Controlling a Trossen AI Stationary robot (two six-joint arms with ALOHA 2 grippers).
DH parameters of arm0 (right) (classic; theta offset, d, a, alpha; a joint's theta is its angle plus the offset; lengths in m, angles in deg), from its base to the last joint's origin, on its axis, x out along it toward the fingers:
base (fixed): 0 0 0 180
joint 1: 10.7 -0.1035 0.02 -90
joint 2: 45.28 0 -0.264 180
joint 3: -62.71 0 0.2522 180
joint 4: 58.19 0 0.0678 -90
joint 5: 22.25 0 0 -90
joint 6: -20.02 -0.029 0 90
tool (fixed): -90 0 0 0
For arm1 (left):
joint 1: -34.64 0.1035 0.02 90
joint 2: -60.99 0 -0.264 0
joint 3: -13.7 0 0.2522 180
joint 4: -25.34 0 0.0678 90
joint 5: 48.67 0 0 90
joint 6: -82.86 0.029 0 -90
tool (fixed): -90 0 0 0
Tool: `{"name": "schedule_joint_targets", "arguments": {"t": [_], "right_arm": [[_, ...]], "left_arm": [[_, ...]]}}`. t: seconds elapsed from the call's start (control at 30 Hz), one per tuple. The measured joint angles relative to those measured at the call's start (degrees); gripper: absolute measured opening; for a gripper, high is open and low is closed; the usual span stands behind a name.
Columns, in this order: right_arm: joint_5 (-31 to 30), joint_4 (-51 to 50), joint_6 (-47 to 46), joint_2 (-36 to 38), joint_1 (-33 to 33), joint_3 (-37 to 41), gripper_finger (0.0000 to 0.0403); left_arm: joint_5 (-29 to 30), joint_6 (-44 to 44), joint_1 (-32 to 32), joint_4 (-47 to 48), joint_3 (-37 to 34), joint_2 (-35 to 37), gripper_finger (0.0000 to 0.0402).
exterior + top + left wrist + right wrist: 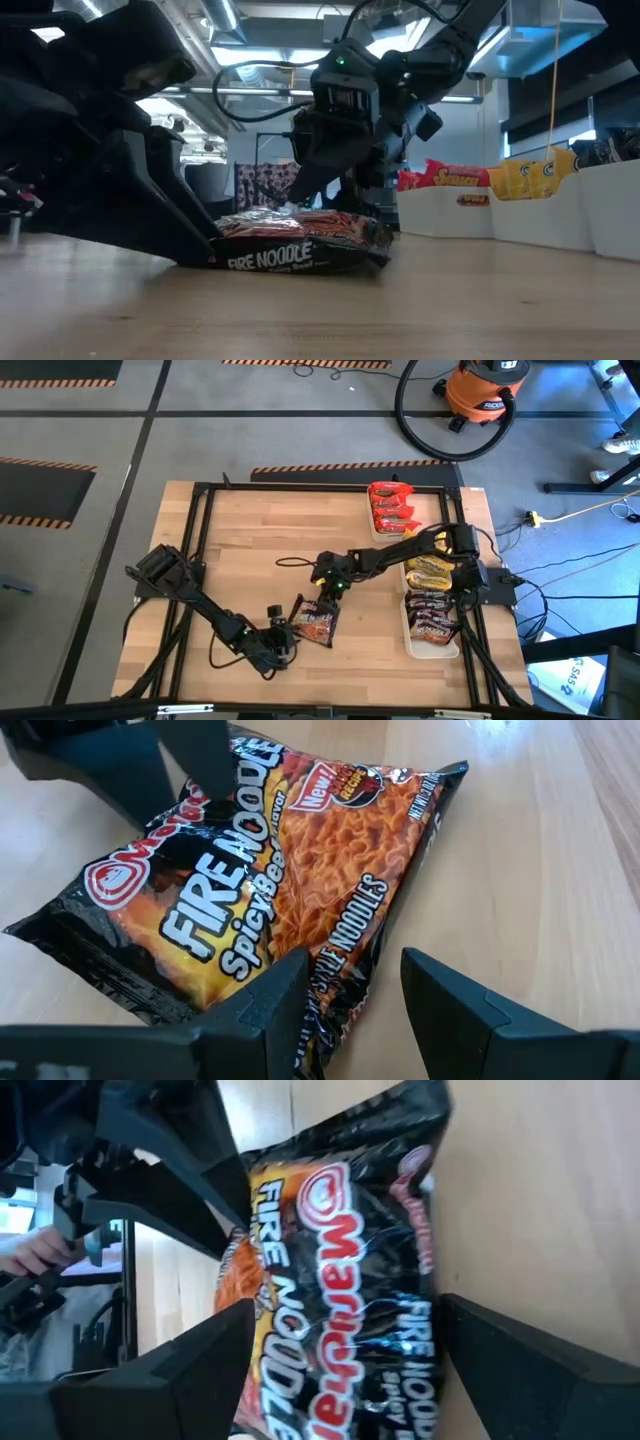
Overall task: Sort Maruchan noodles
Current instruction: Put the black noodle pack into the bottom white bin
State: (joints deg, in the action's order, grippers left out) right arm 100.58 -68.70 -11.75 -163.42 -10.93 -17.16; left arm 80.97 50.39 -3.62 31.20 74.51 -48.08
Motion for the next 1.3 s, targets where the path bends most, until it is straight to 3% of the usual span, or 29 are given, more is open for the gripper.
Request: {"name": "schedule_joint_targets", "arguments": {"t": [0.13, 1.0, 1.3], "right_arm": [[1.6, 0.2, -1.2, -0.1, -0.4, 0.1, 0.0319], [-2.9, 6.7, -3.9, -0.3, -4.0, 0.3, 0.0319], [-9.2, 5.3, -5.3, -0.2, -2.1, -0.2, 0.0319]], "left_arm": [[-0.1, -0.2, 0.1, 0.1, 0.0, 0.0, 0.0158], [1.4, 5.9, 0.7, -3.5, -0.4, -0.3, 0.0158], [2.5, 9.1, -0.8, -5.6, -0.4, -0.4, 0.0158]]}}
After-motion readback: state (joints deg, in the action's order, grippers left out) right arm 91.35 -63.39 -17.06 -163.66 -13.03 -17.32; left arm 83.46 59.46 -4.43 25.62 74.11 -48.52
